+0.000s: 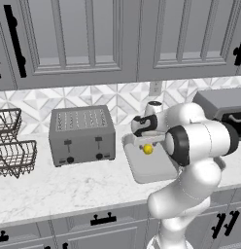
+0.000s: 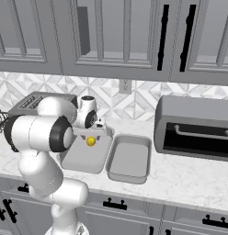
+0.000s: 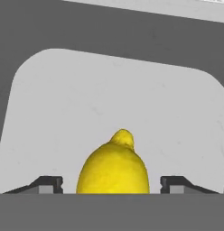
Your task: Place one lemon and one chicken drumstick in each tupperware on the nearby counter, to pack two identical lunches.
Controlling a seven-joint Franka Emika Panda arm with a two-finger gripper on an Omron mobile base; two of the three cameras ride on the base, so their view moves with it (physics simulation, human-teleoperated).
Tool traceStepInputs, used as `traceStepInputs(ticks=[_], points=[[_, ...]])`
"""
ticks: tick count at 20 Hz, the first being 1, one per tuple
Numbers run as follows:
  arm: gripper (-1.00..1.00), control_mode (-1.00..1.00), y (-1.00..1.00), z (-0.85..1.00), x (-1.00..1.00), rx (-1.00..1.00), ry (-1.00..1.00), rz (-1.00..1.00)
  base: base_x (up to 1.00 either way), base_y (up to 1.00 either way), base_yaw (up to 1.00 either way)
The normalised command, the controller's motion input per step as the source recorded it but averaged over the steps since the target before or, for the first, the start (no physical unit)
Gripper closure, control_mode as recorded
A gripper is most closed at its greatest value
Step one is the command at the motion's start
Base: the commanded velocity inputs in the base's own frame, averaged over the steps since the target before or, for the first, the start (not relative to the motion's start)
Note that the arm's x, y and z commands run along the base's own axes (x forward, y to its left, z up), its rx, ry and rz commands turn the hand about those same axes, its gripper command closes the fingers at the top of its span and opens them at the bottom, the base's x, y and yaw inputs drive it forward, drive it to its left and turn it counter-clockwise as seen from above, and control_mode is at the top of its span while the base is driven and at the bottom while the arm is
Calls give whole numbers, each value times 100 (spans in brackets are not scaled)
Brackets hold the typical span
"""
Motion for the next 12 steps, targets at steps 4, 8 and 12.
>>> traceStepInputs(ticks=[4,8,12], points=[[-100,-100,6,1,-5,0,0,0,0,0,0],[-100,-100,8,15,-47,0,-5,0,0,0,0],[-100,-100,9,40,-92,0,-16,0,0,0,0]])
